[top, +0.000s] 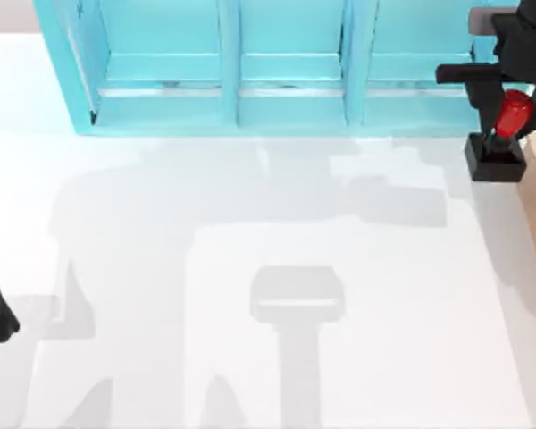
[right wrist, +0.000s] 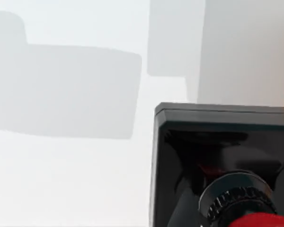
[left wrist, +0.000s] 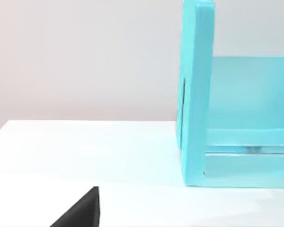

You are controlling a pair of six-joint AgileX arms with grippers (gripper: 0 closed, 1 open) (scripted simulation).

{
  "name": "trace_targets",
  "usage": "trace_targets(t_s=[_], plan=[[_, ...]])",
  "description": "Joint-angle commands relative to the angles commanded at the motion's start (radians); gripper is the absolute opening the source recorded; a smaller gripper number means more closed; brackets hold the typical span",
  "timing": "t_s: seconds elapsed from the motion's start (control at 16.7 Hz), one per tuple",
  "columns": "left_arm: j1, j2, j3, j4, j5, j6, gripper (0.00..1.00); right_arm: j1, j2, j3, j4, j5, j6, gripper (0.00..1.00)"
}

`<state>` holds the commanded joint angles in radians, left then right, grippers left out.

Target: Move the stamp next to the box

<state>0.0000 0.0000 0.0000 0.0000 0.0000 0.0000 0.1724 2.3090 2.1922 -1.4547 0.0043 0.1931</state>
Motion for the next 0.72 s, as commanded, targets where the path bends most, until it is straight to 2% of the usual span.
trace_targets(t_s=[0.36, 0.72], plan=[[0.000, 0.000, 0.000, 0.000, 0.000, 0.000, 1.00, 0.000, 0.000, 0.000, 0.000, 0.000, 0.000, 0.98], [0.000, 0.000, 0.000, 0.000, 0.000, 0.000, 1.00, 0.000, 0.000, 0.000, 0.000, 0.000, 0.000, 1.00]])
